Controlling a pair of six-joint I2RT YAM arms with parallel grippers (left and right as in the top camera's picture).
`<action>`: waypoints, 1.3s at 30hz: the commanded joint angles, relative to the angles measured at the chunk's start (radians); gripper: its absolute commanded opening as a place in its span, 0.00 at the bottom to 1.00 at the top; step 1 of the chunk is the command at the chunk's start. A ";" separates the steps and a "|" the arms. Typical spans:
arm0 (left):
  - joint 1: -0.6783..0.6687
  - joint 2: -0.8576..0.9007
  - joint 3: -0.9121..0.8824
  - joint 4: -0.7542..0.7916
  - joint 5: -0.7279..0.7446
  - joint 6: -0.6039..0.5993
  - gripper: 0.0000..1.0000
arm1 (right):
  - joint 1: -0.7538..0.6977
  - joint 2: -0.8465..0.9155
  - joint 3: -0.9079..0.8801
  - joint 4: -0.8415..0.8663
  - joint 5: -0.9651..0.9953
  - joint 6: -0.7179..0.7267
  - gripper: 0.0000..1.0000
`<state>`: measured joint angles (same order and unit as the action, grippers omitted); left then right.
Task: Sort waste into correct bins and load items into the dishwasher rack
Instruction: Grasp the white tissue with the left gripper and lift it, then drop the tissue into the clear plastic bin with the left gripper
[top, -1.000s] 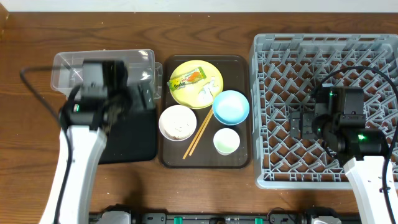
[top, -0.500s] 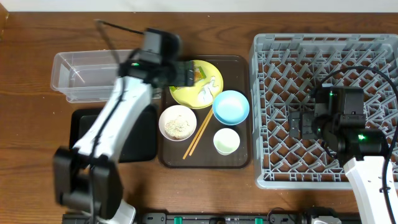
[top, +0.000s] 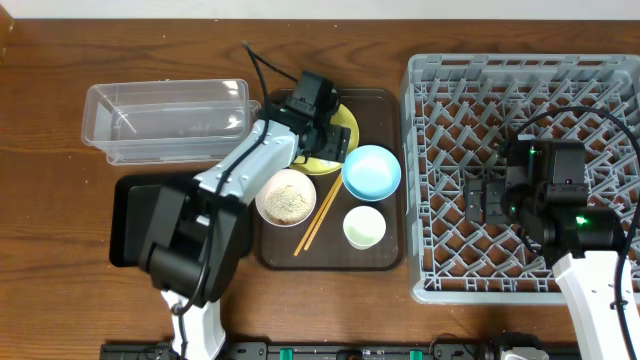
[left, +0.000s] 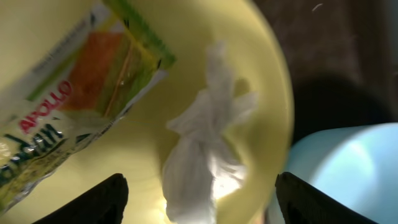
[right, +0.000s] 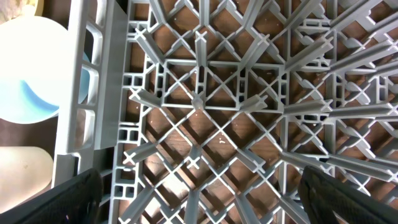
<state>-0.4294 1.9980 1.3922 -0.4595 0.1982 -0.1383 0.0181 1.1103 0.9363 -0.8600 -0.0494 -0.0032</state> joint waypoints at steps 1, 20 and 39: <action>0.000 0.038 0.013 0.000 -0.019 0.007 0.73 | 0.005 0.001 0.021 -0.004 -0.004 0.018 0.99; 0.014 -0.034 0.013 -0.060 -0.027 0.004 0.07 | 0.005 0.001 0.021 -0.004 -0.004 0.018 0.99; 0.443 -0.238 0.010 -0.116 -0.209 -0.219 0.09 | 0.005 0.001 0.021 -0.004 -0.004 0.018 0.99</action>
<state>-0.0277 1.7428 1.3960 -0.5663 0.0132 -0.2195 0.0181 1.1107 0.9360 -0.8635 -0.0494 -0.0032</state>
